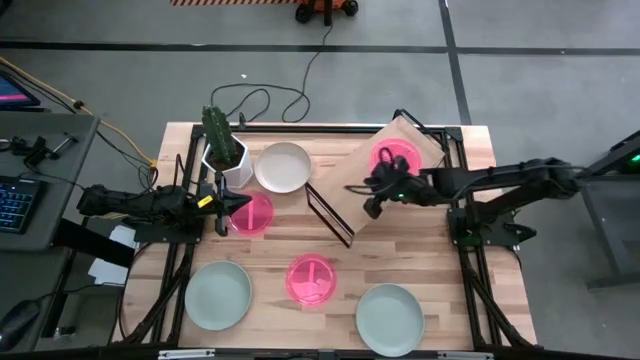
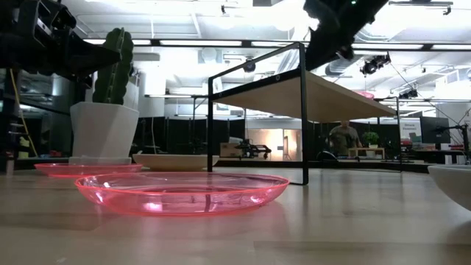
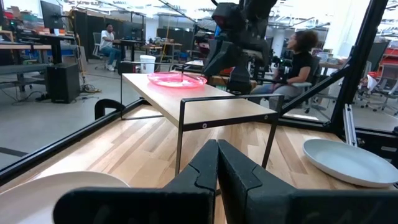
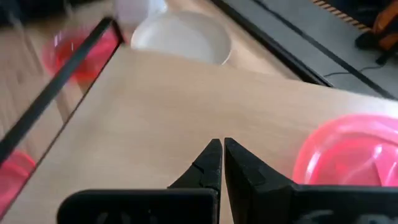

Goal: Place and stack plates onto a shelf
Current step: Put the right pink plate on the shelf, then put the left blue plate on the shelf

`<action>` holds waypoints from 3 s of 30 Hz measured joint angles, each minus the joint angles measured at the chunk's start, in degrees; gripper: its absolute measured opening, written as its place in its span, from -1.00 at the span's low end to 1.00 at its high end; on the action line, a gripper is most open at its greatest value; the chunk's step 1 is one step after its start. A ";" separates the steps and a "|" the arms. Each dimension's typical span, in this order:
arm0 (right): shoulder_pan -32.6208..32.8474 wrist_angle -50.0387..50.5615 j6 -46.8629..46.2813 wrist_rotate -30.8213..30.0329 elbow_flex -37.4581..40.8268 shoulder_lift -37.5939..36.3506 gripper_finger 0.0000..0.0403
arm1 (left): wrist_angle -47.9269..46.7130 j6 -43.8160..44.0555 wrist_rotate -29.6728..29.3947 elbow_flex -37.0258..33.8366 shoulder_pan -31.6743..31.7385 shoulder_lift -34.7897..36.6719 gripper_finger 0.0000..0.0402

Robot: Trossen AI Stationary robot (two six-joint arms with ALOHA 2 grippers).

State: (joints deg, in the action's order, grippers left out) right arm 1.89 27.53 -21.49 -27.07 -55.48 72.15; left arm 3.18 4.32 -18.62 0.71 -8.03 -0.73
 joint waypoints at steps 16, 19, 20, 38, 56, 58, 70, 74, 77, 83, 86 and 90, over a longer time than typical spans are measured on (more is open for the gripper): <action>-6.58 23.06 4.47 1.07 -11.42 12.13 -1.00 | 0.02 0.00 0.00 0.01 -0.01 0.00 -1.00; -7.89 23.49 5.57 0.96 -11.42 11.99 -1.00 | 0.02 0.00 -0.01 0.02 0.00 0.00 -1.00; -8.32 23.74 5.98 1.01 -11.42 11.88 -1.00 | 0.02 0.00 -0.01 0.02 -0.01 0.00 -1.00; -15.12 24.27 9.58 -2.88 -11.31 11.88 -1.00 | 0.02 0.00 0.00 0.01 0.01 0.00 -1.00; -11.89 11.66 11.66 -0.70 -10.25 5.28 -1.00 | 0.00 0.01 0.00 0.00 0.00 0.00 -1.00; -9.66 5.52 13.08 -0.24 -7.59 2.18 -1.00 | 0.04 0.00 0.01 0.00 0.01 0.00 -1.00; -4.88 -19.93 16.71 2.31 17.62 -22.44 -1.00 | 0.02 0.02 0.01 0.00 0.00 0.00 -1.00; -4.87 -25.67 19.20 2.89 21.92 -30.50 -1.00 | 0.00 0.00 0.01 0.02 -0.01 0.00 -1.00; -4.72 -28.68 20.44 5.38 26.05 -35.45 -1.00 | 0.04 0.00 0.00 0.00 -0.01 0.00 -1.00; -4.74 -38.86 20.91 6.32 35.72 -40.63 -1.00 | 0.07 0.12 0.01 0.00 0.01 0.00 -1.00; -4.76 -44.48 20.48 8.10 38.33 -40.71 -1.00 | 0.17 2.35 0.00 0.00 0.01 0.00 -1.00; -4.74 -49.27 20.47 10.99 39.34 -40.32 -1.00 | 1.49 3.08 -0.01 0.00 -0.01 -0.02 -1.00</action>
State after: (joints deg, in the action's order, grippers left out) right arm -2.85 -21.73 -1.02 -16.09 -16.14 31.83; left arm 4.68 7.40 -18.63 0.71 -8.03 -0.75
